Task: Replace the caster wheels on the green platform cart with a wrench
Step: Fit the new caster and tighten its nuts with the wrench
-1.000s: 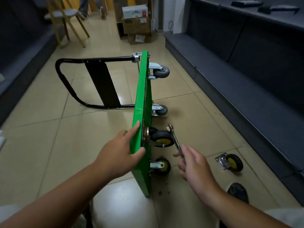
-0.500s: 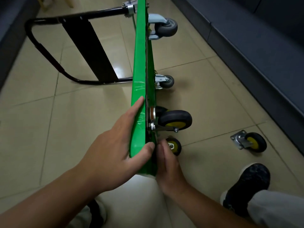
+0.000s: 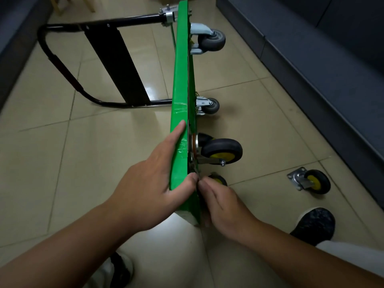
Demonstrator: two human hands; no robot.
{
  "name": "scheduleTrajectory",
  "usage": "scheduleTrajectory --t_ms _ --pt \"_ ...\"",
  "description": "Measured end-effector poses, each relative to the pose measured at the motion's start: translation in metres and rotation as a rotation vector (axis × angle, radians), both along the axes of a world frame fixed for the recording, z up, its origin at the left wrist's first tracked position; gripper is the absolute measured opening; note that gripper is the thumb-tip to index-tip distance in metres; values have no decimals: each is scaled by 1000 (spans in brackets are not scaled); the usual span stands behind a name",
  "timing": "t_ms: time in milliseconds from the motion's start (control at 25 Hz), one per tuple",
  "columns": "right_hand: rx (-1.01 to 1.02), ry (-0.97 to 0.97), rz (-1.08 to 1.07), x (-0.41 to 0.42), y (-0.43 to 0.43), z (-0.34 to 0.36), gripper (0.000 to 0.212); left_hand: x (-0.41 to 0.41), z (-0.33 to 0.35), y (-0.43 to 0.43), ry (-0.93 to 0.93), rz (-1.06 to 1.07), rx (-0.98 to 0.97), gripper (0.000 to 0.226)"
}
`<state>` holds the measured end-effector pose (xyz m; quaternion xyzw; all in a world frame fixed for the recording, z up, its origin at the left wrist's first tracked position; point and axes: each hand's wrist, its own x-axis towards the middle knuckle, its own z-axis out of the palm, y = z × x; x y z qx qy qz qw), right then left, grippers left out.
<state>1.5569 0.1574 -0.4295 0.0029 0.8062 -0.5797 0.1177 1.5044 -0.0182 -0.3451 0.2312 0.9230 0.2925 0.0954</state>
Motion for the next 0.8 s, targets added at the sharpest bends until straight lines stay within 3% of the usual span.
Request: scheduleTrajectory --t_ms 80,160,240,320,520,680,800 --pt "-36 -135 34 4 0 26 45 0 -1 -1 3 -7 -22 86" --pt "-200 -322 10 5 -5 53 53 0 -1 -2 19 -4 -38 86" --pt "-417 -509 -61 2 -9 74 52 0 -1 -1 30 0 -41 83" --pt "-543 -552 -66 2 -13 84 46 -1 0 -1 20 1 -35 81" --pt "-594 -440 -210 30 -7 75 45 -3 2 -4 1 -17 -62 82" --pt "-267 -86 -373 44 6 30 39 -3 0 -4 -9 -6 -48 83" --pt "12 168 -360 31 4 1 31 -3 -2 -3 -10 -6 -29 82"
